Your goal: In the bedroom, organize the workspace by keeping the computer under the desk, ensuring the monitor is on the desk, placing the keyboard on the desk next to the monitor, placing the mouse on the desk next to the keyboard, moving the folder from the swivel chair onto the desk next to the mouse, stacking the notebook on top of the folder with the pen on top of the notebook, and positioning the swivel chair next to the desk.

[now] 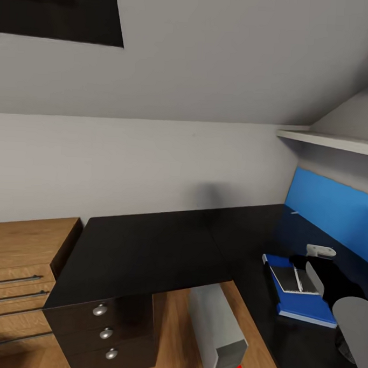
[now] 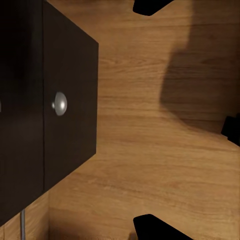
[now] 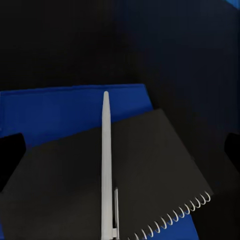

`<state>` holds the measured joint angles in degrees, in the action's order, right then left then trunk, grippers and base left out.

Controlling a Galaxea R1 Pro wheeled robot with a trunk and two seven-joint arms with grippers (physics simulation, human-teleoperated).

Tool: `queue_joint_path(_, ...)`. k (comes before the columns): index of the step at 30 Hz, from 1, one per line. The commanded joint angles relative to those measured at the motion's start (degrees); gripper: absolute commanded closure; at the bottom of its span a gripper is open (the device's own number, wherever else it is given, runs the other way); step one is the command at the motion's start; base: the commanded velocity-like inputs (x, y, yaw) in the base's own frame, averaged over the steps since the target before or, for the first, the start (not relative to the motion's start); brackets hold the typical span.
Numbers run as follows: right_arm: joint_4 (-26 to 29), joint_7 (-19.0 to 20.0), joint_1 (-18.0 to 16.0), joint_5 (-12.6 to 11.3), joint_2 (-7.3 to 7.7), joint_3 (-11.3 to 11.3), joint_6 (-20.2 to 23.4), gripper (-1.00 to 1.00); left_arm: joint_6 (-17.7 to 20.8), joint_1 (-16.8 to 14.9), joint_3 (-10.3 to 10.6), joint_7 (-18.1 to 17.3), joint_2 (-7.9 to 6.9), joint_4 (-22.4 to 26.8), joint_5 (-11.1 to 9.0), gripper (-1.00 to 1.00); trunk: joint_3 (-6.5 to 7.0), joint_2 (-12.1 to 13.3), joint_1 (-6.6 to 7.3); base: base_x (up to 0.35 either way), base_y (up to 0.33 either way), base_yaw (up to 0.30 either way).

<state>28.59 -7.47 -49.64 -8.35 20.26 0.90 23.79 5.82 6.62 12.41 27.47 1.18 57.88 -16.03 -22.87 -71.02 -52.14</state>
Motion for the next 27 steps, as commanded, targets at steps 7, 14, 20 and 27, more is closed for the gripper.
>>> queue_joint_path(7, 3.07, -0.28, 0.11, -0.98, -0.34, -0.03, 0.54, -1.0, 0.25, -0.01, 0.08, 0.39, -0.03, 0.13, -0.31, -1.0, 1.21, 2.78, 1.54, -0.13, 0.0, 0.0)
queue_joint_path(14, 10.21, -0.14, 1.09, -1.12, -3.1, 0.05, 0.59, -1.0, 0.51, -0.01, 0.07, 0.18, -0.03, -1.56, -0.31, -1.0, 2.46, 5.59, 3.08, -0.292, 0.0, 0.0)
queue_joint_path(20, 17.82, -0.15, 5.66, -1.06, -9.75, 0.0, 0.55, -1.0, 0.71, -0.12, 0.07, 0.05, -0.08, -3.84, -0.31, -1.0, 3.54, 8.0, 4.39, -0.164, 0.0, 0.0)
queue_joint_path(27, 22.88, -0.19, 8.99, -1.1, -15.58, -0.02, 0.56, -1.0, 0.72, -1.62, -0.01, 0.04, -0.12, -9.13, -0.31, -1.0, 4.8, 10.81, 5.93, -0.019, 0.0, 0.0)
